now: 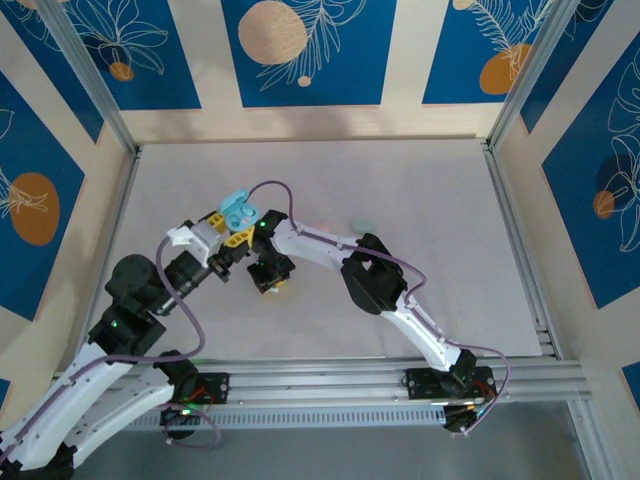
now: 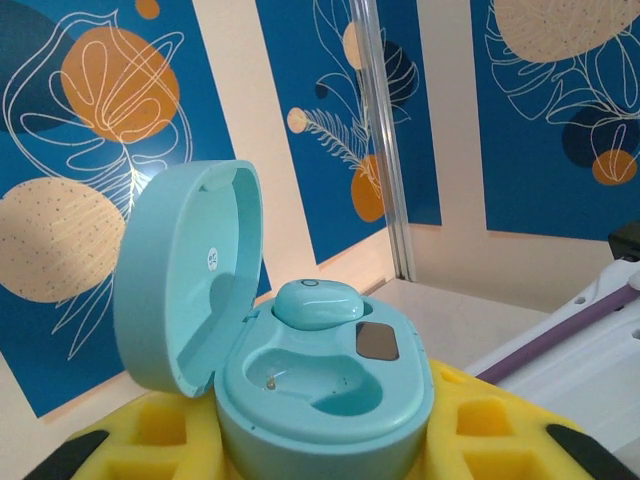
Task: Insert wireless bluetooth earbuds into charging case
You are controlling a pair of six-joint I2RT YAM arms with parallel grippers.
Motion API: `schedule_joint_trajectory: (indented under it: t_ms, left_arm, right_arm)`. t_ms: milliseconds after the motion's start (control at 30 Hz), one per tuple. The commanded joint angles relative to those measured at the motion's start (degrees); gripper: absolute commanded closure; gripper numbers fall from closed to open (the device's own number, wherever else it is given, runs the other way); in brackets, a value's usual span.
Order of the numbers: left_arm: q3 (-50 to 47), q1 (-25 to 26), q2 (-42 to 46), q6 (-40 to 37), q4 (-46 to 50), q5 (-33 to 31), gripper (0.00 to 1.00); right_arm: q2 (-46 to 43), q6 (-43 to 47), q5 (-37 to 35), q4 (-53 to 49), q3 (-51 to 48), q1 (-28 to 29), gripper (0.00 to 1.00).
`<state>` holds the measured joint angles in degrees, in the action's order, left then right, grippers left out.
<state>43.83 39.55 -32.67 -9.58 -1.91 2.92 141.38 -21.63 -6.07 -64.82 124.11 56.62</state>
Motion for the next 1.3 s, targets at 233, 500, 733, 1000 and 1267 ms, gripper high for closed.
schedule_joint_trajectory:
  t_ms: [233,500,733,1000,1267]
  left_arm:
    - [0.64,0.26,-0.21,0.04,-1.59,0.42,0.80]
    - [0.46,0.26,-0.38,0.18,-1.87,0.42,0.80]
    - [-1.47,0.26,-1.08,0.84,-4.05,1.99,0.80]
    - [-3.87,0.26,-3.93,3.12,-8.89,5.28,0.80]
    - [-3.89,0.26,-5.44,4.05,-10.30,6.13,0.80]
  right_arm:
    - [3.81,0.41,-0.26,-1.97,2.55,0.07,0.75]
    - [0.56,-1.08,1.71,-2.98,0.97,-1.06,0.78]
    - [-15.20,-5.81,0.38,4.61,-21.37,-4.11,0.78]
    - [-29.57,-11.99,0.10,10.41,-44.23,-9.06,0.77]
    - [-30.61,-14.05,0.49,13.06,-50.99,-10.13,0.77]
